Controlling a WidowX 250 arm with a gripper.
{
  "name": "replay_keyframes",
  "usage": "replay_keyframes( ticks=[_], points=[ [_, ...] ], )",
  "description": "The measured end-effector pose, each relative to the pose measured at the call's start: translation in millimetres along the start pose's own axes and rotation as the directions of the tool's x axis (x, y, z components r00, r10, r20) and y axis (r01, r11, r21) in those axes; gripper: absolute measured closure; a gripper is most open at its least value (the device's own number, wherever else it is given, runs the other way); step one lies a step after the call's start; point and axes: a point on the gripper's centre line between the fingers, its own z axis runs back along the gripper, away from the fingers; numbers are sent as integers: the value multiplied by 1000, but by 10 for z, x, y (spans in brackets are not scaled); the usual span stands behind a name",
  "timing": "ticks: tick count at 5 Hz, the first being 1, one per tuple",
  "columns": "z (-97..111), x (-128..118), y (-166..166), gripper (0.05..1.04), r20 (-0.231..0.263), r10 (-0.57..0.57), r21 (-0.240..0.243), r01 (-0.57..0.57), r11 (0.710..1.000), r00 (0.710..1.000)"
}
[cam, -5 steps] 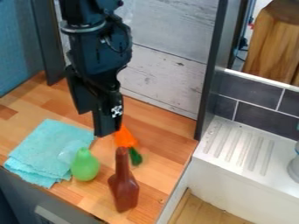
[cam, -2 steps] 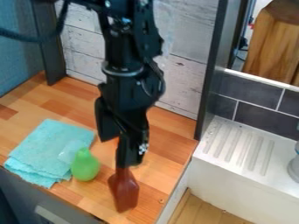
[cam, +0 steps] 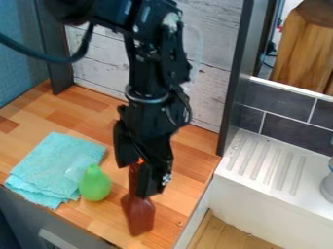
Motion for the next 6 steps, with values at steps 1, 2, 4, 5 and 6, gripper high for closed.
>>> replay_keyframes(
  ticks=[1,2,4,5,6],
  points=[
    [-18,8,23,382,-2,13,15,-13,1000,1000],
    [-14,13,15,632,2,11,11,-11,1000,1000],
    [377,-142,-52,757,83,27,10,-28,1000,996],
    [698,-323,59,757,158,75,7,-77,997,985],
    [842,-521,469,757,207,204,31,-215,976,957]
  ],
)
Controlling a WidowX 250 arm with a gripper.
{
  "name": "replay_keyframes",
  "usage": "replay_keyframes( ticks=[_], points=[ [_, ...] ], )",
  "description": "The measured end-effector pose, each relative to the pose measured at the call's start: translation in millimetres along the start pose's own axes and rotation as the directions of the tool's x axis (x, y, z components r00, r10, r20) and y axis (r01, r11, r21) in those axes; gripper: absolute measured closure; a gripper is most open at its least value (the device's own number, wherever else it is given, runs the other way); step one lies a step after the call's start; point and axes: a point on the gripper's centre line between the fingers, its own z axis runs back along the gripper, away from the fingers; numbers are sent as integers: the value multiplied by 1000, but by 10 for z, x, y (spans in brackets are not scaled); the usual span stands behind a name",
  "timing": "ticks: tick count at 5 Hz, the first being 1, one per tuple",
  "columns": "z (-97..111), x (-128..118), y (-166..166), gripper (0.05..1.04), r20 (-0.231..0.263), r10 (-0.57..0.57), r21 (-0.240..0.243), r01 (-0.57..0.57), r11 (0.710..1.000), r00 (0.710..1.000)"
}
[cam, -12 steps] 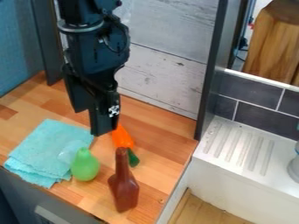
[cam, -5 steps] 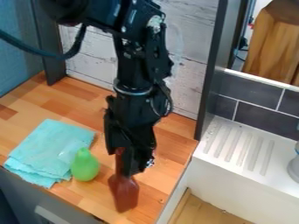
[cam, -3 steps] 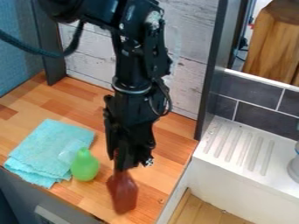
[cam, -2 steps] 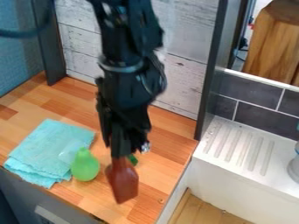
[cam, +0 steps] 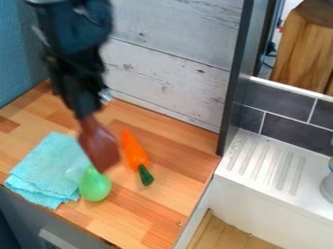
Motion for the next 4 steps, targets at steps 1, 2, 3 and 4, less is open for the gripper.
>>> replay_keyframes(
  ticks=[1,2,3,4],
  points=[
    [-16,-31,477,757,32,127,60,-129,990,991],
    [-77,-89,899,757,35,232,99,-235,967,972],
    [-180,-277,1191,757,16,341,116,-340,933,940],
    [-279,-379,1436,757,-25,419,109,-414,904,908]
  ],
)
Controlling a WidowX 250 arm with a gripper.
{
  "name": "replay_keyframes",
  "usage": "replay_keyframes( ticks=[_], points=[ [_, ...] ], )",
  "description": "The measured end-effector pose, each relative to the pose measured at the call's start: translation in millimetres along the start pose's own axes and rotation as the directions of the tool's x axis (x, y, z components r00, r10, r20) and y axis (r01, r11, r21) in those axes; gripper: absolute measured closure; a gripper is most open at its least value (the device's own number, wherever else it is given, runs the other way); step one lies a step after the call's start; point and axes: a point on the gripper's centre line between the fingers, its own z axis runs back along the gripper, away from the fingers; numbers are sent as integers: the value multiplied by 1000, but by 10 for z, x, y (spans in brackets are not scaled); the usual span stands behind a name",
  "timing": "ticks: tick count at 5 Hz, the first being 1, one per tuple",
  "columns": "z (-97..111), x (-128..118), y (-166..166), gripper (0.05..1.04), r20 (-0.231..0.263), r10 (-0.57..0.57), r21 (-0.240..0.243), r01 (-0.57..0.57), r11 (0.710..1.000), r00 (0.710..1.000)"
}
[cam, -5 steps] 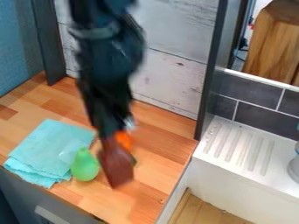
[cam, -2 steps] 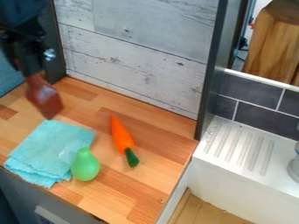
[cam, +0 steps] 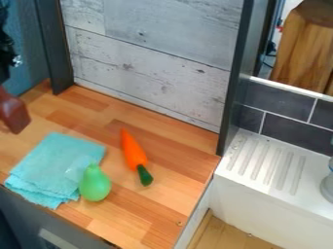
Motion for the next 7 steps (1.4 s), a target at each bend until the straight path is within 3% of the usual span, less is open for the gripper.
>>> replay_keyframes(
  ticks=[3,5,6,7],
  points=[
    [-488,42,503,757,-191,93,12,-92,996,977],
    [-686,122,556,757,-214,79,0,-81,997,974],
    [-711,154,571,694,-216,80,-4,-83,997,973],
    [-719,104,526,385,-255,105,-24,-115,993,961]
  ],
)
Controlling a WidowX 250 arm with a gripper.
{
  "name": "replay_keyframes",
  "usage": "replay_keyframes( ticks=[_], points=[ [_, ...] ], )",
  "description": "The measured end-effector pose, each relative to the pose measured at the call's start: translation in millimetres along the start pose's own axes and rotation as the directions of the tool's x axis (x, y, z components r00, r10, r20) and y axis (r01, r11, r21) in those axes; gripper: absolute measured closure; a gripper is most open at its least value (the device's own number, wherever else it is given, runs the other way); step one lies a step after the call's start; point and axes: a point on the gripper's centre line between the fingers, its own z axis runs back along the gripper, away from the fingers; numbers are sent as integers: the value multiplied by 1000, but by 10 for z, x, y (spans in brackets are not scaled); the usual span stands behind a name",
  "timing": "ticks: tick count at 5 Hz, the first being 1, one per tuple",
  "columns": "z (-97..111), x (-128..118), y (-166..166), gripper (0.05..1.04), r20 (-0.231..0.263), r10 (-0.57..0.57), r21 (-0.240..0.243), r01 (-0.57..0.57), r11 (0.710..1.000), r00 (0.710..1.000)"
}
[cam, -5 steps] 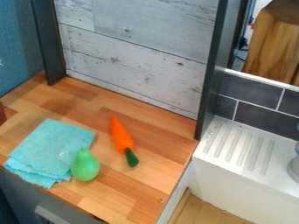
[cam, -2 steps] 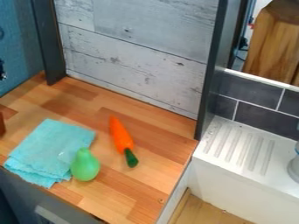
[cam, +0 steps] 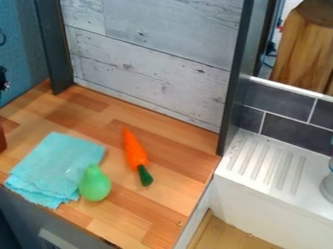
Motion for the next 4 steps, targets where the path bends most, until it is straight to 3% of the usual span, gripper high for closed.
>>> replay_keyframes(
  ticks=[1,2,3,4],
  points=[
    [230,-19,-33,103,64,22,-2,-22,1000,998],
    [565,-67,-66,77,161,18,16,-21,1000,987],
    [677,-151,-186,81,197,-40,9,39,999,980],
    [471,-254,-691,83,177,-204,15,205,979,963]
  ],
)
